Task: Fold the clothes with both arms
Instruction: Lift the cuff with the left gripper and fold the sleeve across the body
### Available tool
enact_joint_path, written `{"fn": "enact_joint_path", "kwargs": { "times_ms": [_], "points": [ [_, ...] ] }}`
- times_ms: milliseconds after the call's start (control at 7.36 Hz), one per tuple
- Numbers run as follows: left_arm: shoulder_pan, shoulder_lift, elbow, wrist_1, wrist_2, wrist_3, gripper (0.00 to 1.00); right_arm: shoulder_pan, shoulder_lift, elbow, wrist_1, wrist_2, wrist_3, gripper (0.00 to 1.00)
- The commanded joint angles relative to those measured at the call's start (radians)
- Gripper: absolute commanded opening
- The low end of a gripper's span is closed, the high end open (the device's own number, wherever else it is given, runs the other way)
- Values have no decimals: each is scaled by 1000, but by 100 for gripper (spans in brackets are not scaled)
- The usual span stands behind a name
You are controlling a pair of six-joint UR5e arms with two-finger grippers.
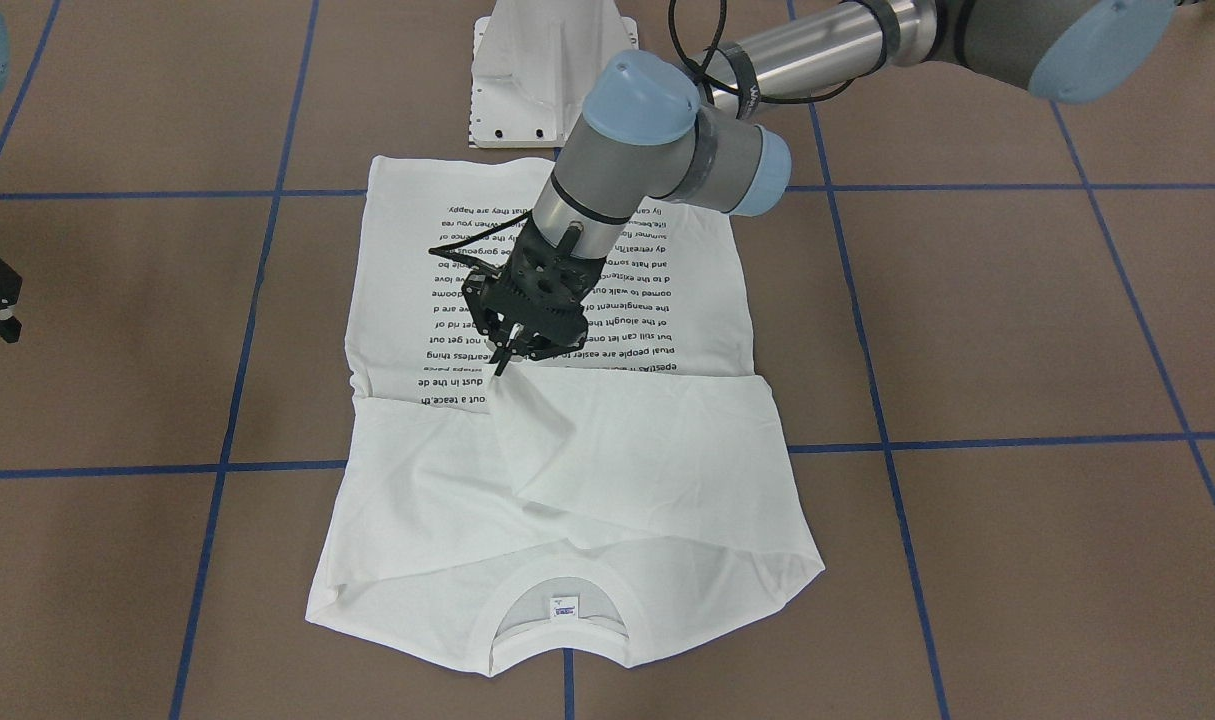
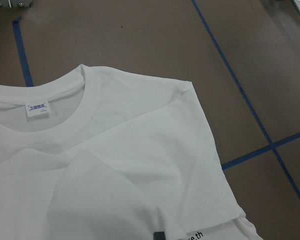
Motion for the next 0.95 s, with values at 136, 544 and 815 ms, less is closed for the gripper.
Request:
{"fn": "enact_joint_path", "kwargs": {
  "times_ms": [136,544,815],
  "points": [
    [83,-13,42,-30,30,1,0,1,2,-3,0,-2,3,100],
    [112,-27,60,-68,28,-23,99,0,8,-14,1,-3,3,100],
    [103,-18,33,-48,27,2,100,-14,46,-20,2,-3,83,100]
  ]
}}
